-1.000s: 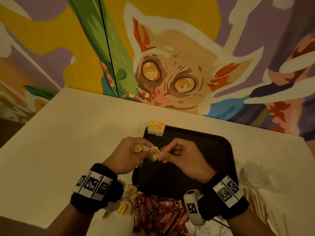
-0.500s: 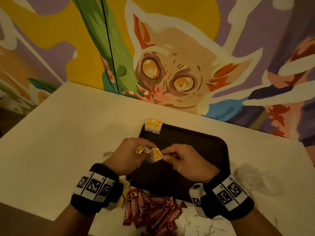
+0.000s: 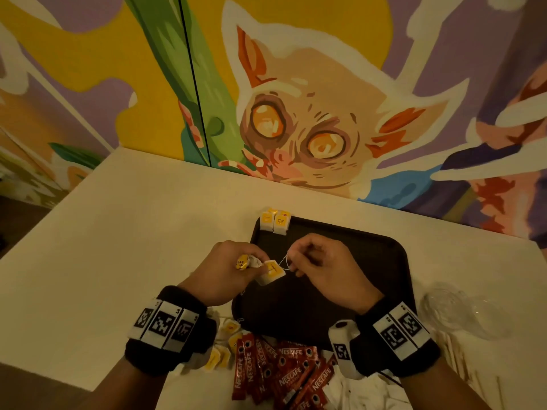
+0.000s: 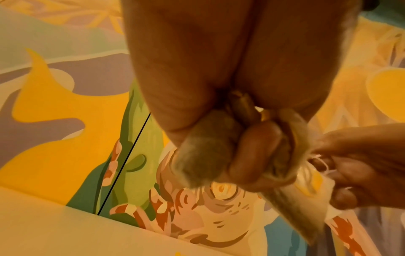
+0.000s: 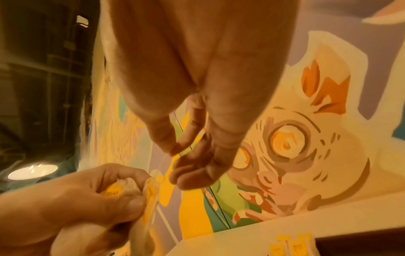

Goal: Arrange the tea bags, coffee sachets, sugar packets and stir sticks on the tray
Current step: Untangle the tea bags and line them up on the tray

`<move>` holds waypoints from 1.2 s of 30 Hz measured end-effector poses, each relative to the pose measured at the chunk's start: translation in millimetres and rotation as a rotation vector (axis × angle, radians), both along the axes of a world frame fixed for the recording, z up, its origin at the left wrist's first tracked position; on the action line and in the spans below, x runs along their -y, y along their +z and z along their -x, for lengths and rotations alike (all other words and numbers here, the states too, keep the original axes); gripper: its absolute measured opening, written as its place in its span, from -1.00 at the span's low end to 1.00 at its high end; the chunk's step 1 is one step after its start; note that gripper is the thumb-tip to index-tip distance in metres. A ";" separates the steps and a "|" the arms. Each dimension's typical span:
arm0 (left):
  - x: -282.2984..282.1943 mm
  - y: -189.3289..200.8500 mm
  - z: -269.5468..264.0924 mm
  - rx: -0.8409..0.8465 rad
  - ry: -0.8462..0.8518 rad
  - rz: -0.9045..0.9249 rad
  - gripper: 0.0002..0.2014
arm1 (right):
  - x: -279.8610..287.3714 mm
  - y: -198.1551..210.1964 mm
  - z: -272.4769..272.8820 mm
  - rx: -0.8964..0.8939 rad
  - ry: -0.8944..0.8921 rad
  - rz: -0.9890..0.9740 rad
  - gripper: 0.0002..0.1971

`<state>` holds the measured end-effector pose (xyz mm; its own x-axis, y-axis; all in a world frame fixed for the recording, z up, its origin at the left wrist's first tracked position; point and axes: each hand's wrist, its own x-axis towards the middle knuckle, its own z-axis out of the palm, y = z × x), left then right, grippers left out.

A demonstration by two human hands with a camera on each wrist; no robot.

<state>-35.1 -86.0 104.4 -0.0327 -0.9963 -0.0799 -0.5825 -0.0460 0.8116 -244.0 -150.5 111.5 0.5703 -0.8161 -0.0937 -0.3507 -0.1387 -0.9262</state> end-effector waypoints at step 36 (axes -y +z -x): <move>11.5 0.2 -3.9 -0.406 0.214 0.195 -0.94 | -3.3 -31.5 -47.0 0.232 -0.214 -0.010 -0.68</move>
<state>-31.2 -97.5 104.6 0.1842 -0.9792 0.0853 -0.2119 0.0451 0.9762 -197.0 -147.1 80.0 0.3924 -0.9197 0.0098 -0.1504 -0.0747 -0.9858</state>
